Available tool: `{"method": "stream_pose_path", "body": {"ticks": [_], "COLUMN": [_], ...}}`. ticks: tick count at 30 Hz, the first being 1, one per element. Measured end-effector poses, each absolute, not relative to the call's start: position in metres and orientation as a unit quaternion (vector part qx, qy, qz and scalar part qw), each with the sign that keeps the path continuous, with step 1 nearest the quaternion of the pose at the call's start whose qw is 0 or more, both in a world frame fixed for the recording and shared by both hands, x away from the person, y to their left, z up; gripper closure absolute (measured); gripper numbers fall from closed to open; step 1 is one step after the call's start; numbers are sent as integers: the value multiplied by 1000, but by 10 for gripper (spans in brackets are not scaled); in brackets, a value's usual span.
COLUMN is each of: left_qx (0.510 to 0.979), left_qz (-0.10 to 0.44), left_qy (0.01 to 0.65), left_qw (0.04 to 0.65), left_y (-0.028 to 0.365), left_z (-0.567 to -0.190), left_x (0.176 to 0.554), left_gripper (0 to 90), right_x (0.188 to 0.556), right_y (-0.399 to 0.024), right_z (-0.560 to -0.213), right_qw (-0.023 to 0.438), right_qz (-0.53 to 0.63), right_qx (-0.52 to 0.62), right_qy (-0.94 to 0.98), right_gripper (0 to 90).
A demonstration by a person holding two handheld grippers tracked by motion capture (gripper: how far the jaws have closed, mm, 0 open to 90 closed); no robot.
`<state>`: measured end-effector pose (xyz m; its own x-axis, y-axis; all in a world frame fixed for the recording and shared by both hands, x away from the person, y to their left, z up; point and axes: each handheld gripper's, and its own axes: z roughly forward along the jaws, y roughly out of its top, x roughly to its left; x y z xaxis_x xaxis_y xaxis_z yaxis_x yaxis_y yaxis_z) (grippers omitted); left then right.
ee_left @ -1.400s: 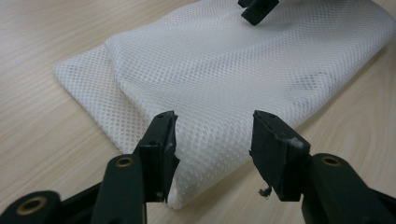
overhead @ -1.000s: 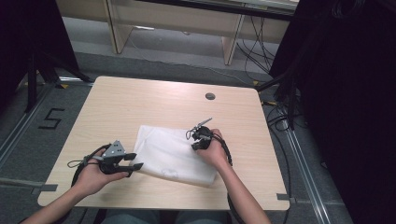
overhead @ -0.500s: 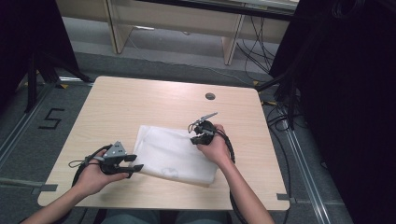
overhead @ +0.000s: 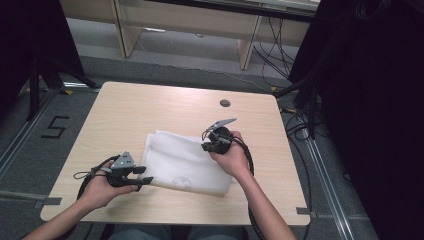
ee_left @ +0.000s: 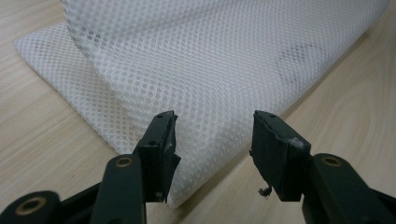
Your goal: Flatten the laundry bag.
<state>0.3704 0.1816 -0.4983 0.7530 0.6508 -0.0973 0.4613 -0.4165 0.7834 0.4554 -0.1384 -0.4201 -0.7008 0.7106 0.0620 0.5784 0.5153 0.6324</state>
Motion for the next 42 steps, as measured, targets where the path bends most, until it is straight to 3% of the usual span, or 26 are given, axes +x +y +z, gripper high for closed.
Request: {"method": "stream_pose_path", "body": {"ticks": [16,28,42], "left_qx": [795,781,780], "left_qz": [128,156,172], "left_qy": [382,432,435], "left_qw": [453,424,416], "left_y": [208,227,232], "left_z": [-484,-484,-485], "left_x": [369,374,379], "left_gripper": [496,503,481], "right_x": [428,413,389], "right_y": [-138,-139,-135], "right_z": [-404,-402,-398], "right_qw": [122,116,100], "right_qz": [367,372,374], "right_qx": [314,305,287], "right_qy": [867,869,876], "right_gripper": [899,898,898]}}
